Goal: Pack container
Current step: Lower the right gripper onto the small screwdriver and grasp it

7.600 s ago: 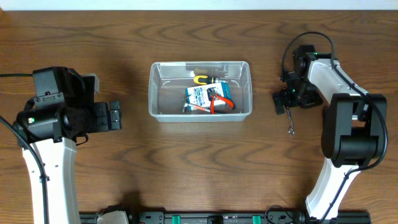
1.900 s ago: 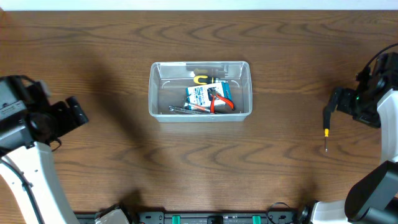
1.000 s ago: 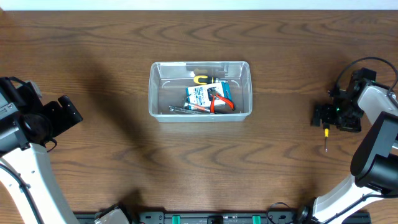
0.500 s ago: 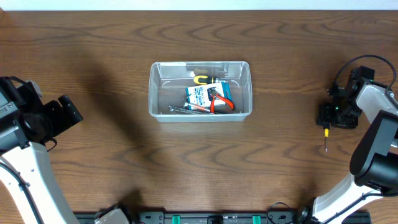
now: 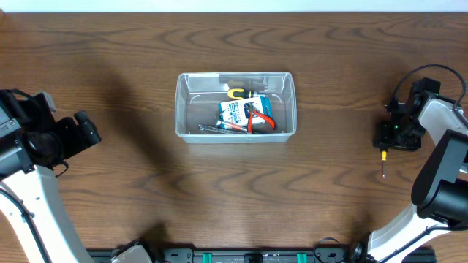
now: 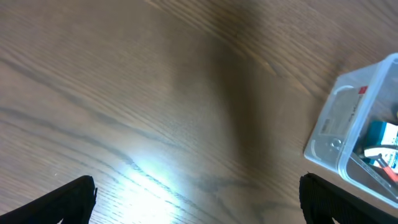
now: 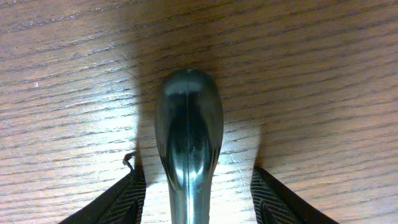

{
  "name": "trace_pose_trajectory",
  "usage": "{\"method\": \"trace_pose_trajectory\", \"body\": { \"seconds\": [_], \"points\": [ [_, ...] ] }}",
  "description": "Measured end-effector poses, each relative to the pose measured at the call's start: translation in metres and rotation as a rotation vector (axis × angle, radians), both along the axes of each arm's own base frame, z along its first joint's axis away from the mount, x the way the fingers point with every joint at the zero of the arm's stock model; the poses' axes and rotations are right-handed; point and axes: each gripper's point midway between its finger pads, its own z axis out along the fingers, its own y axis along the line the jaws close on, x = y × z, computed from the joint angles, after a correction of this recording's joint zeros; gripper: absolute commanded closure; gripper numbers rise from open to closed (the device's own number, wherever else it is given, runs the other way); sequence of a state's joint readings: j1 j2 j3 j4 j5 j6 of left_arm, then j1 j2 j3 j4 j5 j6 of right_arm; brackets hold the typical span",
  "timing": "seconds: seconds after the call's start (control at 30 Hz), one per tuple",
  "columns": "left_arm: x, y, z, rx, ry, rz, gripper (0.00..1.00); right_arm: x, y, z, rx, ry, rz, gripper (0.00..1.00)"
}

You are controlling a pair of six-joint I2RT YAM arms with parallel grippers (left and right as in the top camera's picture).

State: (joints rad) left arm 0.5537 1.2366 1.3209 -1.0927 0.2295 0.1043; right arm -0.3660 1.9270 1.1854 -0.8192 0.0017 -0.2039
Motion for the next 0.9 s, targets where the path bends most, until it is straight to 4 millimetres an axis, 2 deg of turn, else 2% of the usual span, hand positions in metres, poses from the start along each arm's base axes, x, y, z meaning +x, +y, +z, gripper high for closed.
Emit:
{"method": "trace_pose_trajectory", "body": {
  "seconds": [0.4, 0.5, 0.9],
  "points": [
    [0.002, -0.011, 0.001, -0.013, -0.014, -0.105, 0.02, 0.0, 0.0, 0.0, 0.0, -0.002, 0.0, 0.49],
    [0.003, -0.013, 0.001, -0.02, -0.017, -0.111, 0.02, 0.001, 0.0, 0.0, 0.001, -0.002, 0.0, 0.59],
    [0.004, -0.015, 0.001, -0.023, -0.023, -0.129, 0.02, 0.001, 0.001, 0.0, 0.006, -0.005, 0.008, 0.77]
  ]
}}
